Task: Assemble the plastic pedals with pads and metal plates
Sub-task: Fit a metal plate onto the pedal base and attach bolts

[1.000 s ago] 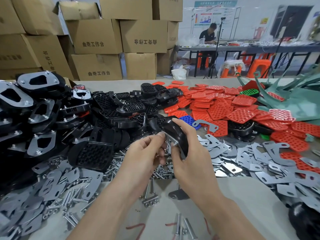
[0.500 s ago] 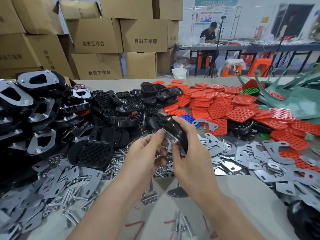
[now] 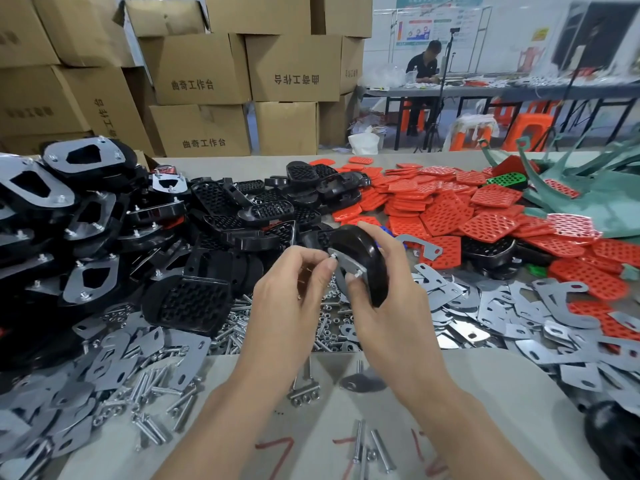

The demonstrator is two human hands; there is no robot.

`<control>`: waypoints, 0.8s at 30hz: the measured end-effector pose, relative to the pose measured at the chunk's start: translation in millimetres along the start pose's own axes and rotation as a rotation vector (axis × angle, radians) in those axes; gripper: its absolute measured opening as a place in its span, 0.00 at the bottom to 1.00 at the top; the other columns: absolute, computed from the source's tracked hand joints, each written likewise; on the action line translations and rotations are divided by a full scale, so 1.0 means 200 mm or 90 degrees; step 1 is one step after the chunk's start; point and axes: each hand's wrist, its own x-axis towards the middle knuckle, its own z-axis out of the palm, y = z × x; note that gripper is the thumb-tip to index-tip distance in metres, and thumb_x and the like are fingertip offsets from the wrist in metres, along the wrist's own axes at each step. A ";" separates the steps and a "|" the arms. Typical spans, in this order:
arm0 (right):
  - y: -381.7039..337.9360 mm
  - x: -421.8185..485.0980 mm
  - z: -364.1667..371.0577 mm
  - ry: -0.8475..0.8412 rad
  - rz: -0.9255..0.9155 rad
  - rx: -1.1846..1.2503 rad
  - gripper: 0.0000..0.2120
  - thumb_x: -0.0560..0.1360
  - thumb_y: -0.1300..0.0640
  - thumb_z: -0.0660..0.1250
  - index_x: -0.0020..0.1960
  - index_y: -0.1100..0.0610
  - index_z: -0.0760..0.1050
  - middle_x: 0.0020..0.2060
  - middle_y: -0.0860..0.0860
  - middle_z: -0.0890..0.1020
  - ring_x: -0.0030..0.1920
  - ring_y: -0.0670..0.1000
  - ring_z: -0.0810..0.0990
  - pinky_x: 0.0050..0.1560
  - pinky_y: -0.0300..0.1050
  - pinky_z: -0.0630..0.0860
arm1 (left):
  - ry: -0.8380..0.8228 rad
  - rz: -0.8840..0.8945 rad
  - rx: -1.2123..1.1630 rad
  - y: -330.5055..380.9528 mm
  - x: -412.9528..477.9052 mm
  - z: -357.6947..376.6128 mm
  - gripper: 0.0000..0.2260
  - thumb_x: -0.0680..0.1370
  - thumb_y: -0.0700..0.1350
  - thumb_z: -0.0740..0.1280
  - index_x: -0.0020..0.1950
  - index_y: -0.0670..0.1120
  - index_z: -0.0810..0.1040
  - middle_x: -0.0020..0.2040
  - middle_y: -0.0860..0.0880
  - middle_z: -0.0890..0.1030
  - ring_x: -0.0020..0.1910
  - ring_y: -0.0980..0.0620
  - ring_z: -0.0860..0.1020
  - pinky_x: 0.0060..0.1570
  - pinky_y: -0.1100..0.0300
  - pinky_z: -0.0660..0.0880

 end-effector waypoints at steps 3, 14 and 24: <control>0.02 0.05 -0.03 0.101 0.094 0.106 0.23 0.80 0.62 0.68 0.64 0.36 0.69 0.53 0.31 0.81 0.54 0.35 0.80 0.52 0.27 0.72 | -0.053 -0.025 0.058 -0.03 0.01 -0.01 0.07 0.82 0.54 0.62 0.48 0.56 0.77 0.39 0.60 0.78 0.36 0.60 0.75 0.37 0.68 0.69; 0.08 0.12 -0.11 0.102 0.502 0.806 0.11 0.79 0.73 0.58 0.55 0.72 0.78 0.54 0.63 0.85 0.55 0.58 0.86 0.56 0.49 0.83 | -0.314 0.039 0.554 -0.14 0.04 0.00 0.17 0.84 0.44 0.63 0.70 0.61 0.72 0.60 0.56 0.75 0.62 0.53 0.71 0.60 0.55 0.65; 0.07 0.12 -0.09 0.075 0.486 0.871 0.11 0.82 0.67 0.60 0.59 0.70 0.78 0.59 0.63 0.84 0.59 0.56 0.85 0.59 0.49 0.81 | -0.361 0.068 0.746 0.04 0.05 0.12 0.17 0.76 0.32 0.63 0.64 0.44 0.75 0.61 0.44 0.78 0.63 0.43 0.74 0.60 0.50 0.67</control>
